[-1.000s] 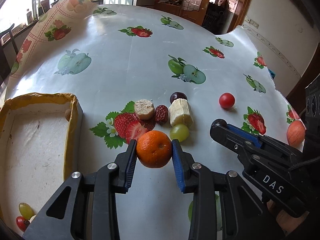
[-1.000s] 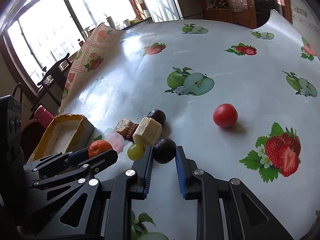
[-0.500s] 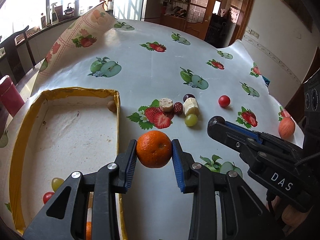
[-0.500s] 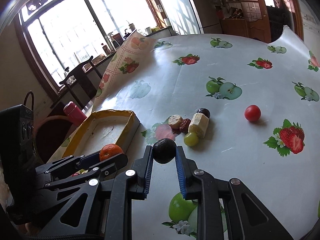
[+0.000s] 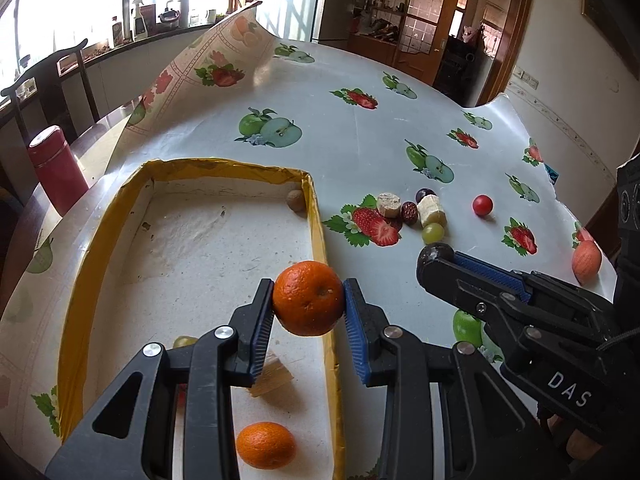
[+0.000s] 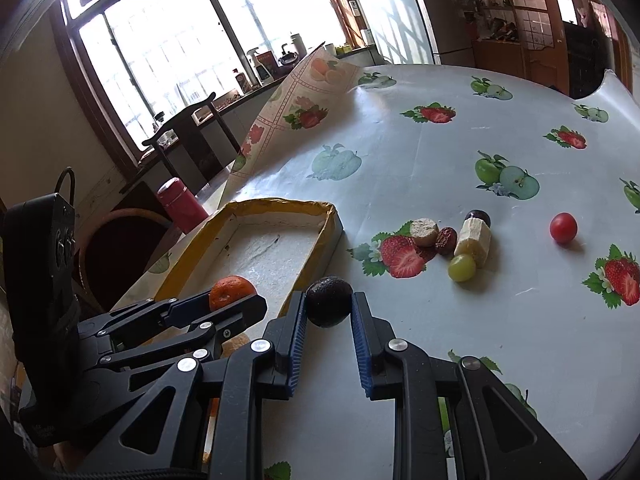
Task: Organize fruits
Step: 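Carry the mandarin and dark plum over the tray with both tools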
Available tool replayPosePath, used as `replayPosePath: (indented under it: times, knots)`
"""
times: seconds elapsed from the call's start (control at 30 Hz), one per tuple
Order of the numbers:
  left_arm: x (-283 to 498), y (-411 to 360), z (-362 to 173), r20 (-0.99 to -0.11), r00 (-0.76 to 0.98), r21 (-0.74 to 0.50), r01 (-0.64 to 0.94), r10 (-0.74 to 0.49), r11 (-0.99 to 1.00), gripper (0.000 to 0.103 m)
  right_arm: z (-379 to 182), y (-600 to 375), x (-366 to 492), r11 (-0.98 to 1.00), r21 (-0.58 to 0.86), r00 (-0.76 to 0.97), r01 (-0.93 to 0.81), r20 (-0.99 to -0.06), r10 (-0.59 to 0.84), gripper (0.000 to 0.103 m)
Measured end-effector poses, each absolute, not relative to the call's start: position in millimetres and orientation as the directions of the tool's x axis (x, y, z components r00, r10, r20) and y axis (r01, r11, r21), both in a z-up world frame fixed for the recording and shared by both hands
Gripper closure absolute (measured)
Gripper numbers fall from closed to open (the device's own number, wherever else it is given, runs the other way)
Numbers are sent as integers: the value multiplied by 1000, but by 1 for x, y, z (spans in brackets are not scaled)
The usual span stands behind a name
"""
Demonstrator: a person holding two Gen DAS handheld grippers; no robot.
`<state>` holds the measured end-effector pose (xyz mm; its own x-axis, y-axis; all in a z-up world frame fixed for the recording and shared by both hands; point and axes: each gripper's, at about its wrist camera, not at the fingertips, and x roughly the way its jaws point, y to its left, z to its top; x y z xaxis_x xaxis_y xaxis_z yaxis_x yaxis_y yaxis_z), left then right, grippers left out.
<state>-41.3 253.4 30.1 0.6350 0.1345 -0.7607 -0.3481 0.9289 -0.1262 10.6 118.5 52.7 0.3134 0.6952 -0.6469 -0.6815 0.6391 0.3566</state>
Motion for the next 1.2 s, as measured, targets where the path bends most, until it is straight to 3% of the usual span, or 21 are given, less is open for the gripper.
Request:
replayPosePath:
  times: [0.67,1.2]
  knots:
    - [-72,328,19,-773,606,-149,-464,190,873,71,45,187,-6,574,340,238,-745,-668,705,80]
    - [-64,354,-17,-861,496,-178,-503,113,846,71,8,258,-1,545,273,164,-793,-766,622,80]
